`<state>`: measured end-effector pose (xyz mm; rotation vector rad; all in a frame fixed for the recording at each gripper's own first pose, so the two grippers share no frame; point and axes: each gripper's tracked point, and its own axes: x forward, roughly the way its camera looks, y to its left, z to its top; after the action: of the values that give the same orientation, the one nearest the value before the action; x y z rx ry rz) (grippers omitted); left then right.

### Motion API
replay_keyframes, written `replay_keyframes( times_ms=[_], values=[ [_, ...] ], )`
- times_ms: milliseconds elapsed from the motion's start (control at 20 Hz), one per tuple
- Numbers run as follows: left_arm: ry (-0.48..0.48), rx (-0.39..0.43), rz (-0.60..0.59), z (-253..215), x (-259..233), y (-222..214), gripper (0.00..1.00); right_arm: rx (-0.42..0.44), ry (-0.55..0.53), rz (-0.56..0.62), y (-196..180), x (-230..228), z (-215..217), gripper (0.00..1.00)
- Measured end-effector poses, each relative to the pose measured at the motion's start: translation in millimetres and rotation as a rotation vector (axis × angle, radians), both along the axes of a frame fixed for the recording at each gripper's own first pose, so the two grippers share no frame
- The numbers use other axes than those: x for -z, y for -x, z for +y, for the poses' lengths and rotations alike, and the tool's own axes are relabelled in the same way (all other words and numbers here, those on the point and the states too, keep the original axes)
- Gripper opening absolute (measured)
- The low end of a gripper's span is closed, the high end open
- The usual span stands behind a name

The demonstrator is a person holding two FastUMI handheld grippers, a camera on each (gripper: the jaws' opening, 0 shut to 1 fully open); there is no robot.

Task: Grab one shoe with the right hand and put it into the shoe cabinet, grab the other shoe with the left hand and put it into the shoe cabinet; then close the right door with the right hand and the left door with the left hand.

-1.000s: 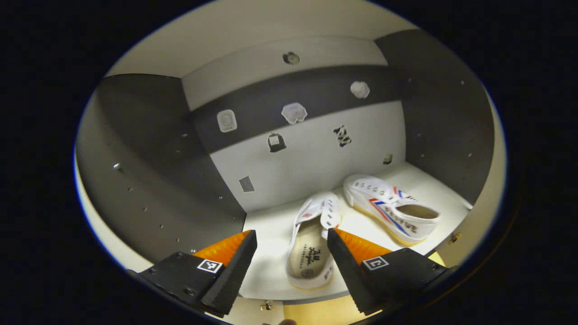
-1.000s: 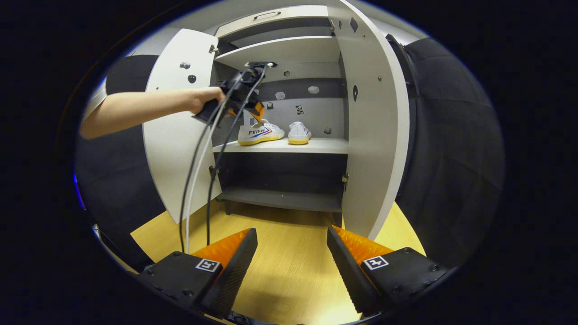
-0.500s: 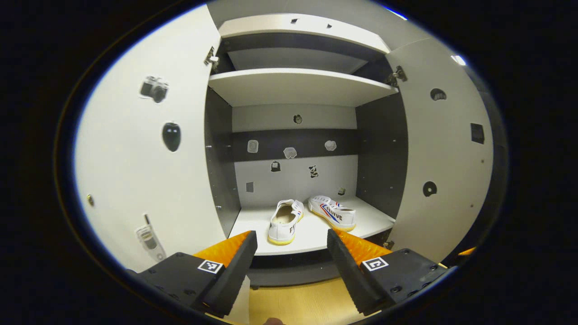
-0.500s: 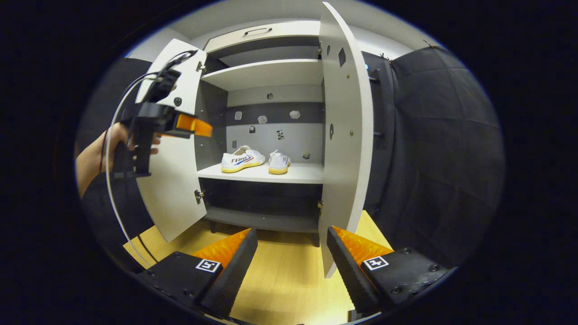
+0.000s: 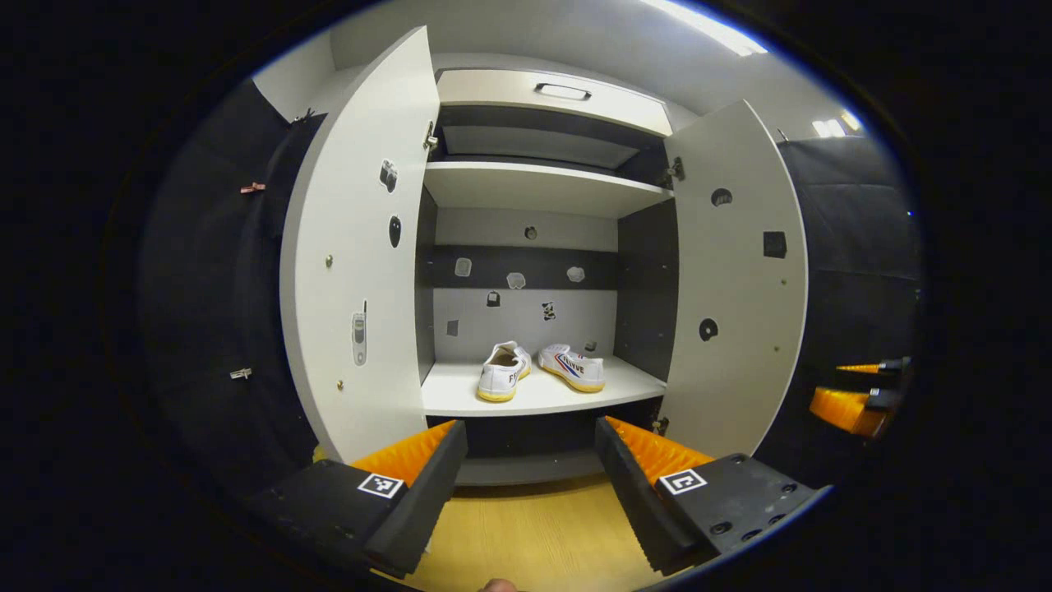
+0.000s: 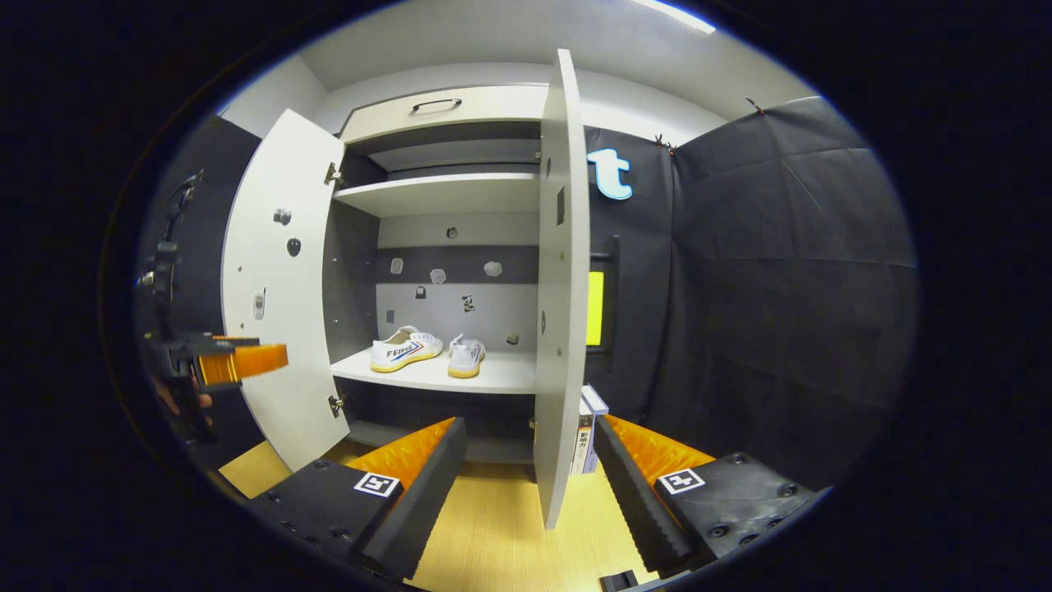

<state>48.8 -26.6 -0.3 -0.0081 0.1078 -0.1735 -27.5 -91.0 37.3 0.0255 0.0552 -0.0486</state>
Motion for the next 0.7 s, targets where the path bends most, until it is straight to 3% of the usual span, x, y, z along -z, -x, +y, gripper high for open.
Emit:
replay_keyframes(
  times_ms=[250,700],
  values=[
    [0.029,0.031,0.020,0,15,21,0.97,0.100,-0.046,-0.041,-10,-37,-50,0.98],
    [-0.015,-0.052,0.068,27,36,46,0.98,0.201,-0.082,-0.083,-65,-78,-134,0.97]
  ],
)
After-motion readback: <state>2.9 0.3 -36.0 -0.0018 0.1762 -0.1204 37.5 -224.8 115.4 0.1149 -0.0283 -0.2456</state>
